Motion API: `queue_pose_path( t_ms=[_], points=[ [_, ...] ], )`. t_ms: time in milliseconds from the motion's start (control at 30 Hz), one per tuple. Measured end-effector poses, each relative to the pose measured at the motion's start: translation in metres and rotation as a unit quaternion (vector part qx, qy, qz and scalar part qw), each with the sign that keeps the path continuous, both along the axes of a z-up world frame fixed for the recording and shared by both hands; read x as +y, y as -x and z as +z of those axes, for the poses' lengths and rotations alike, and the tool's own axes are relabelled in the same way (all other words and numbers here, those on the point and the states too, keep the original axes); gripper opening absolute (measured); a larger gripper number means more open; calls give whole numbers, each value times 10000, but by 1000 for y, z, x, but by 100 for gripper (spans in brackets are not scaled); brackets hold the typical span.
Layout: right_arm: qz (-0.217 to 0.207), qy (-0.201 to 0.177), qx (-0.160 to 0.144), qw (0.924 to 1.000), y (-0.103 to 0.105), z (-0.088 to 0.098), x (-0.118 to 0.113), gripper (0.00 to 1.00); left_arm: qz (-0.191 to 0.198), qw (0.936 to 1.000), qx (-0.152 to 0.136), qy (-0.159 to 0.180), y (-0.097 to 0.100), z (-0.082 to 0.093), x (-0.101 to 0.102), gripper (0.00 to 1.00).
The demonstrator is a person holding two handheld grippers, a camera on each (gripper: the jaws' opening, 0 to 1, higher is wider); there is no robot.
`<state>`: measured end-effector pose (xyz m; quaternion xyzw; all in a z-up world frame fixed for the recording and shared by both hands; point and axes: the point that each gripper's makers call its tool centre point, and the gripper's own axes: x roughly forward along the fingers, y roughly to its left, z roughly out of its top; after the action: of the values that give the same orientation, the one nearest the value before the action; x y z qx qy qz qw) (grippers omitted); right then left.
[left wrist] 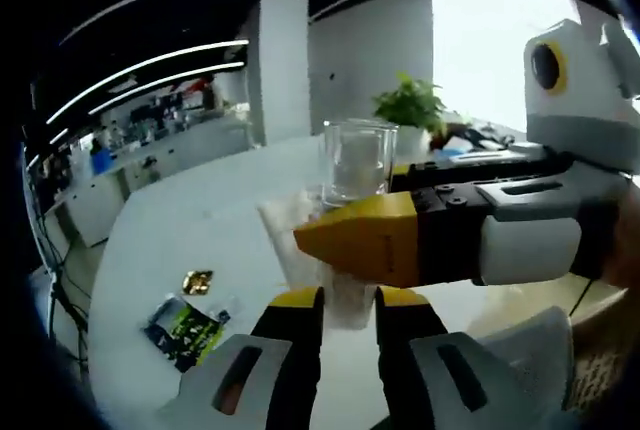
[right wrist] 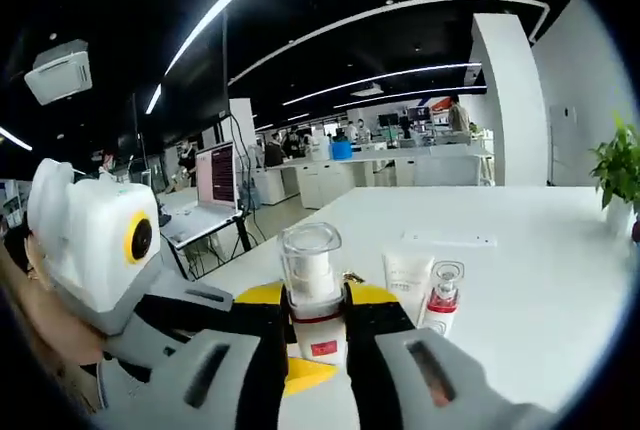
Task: Arrange the skincare products in the storage area until every visible bottle or jar stands upright without overlapping.
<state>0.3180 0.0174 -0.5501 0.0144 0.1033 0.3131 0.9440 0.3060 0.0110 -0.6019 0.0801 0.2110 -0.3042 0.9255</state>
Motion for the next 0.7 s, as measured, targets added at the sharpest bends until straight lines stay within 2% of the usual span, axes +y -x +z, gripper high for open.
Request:
queue_pose_path(
  t_ms=[167,300,400,567,700],
  points=[
    [56,36,-64,10000,-2,2,2,21,61,10000,14,60,-2,2,3,17],
    [108,97,-8,9999,-1,-3,2,21,24,9996,228,167,0,-4,2,16],
    [217,156,24,9996,1,-9,3,21,-103,9995,271,126,1,-10,2,16],
    [536,261,110,9982,7,-22,2,21,-613,9972,415,129,4,-24,-1,16],
    [749,274,208,9966,12,-30,-4,21,-1176,9920,450,120,8,-32,-10,16]
  ],
)
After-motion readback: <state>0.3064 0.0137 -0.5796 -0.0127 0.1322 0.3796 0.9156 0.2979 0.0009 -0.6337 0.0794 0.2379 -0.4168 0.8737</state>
